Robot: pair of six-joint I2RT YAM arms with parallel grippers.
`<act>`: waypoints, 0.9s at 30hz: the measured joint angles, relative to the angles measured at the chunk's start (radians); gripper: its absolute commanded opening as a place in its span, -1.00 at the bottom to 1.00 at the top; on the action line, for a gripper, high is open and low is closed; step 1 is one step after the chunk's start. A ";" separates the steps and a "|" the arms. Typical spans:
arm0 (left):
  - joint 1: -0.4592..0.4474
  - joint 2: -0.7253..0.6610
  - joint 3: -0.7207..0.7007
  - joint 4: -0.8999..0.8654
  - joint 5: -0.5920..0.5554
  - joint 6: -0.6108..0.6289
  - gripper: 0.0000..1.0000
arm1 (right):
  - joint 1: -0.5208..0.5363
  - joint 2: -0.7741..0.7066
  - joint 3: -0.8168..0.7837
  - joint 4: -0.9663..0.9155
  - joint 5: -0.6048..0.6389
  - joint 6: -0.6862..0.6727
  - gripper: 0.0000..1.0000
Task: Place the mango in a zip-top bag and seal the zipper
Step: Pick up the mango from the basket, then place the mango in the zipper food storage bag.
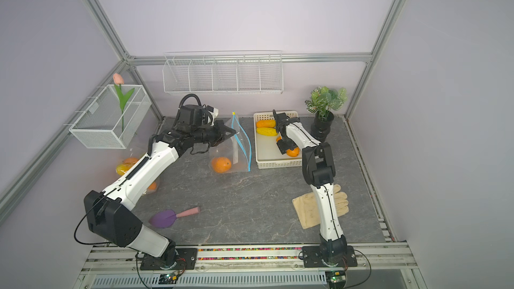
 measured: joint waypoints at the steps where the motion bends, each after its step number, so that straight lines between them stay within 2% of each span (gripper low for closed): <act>1: 0.000 0.000 0.000 -0.001 0.000 0.000 -1.00 | -0.001 -0.005 -0.003 0.006 -0.018 0.001 0.00; 6: 0.000 0.000 0.000 -0.010 -0.005 0.000 -1.00 | -0.011 -0.110 -0.068 0.064 -0.131 0.032 -0.21; 13: 0.000 -0.010 0.000 -0.029 -0.025 0.003 -1.00 | -0.022 -0.462 -0.232 0.239 -0.304 0.167 -0.47; 18: 0.000 -0.014 0.000 -0.031 -0.031 0.003 -1.00 | -0.008 -0.787 -0.499 0.534 -0.472 0.322 -0.51; 21: 0.000 -0.014 0.000 -0.033 -0.031 0.003 -1.00 | 0.045 -0.940 -0.669 0.756 -0.545 0.419 -0.51; 24: 0.000 -0.014 0.000 -0.033 -0.031 0.003 -1.00 | 0.135 -1.006 -0.774 0.949 -0.591 0.488 -0.50; 27: 0.000 -0.015 0.000 -0.033 -0.031 0.003 -1.00 | 0.224 -1.012 -0.847 1.123 -0.614 0.535 -0.50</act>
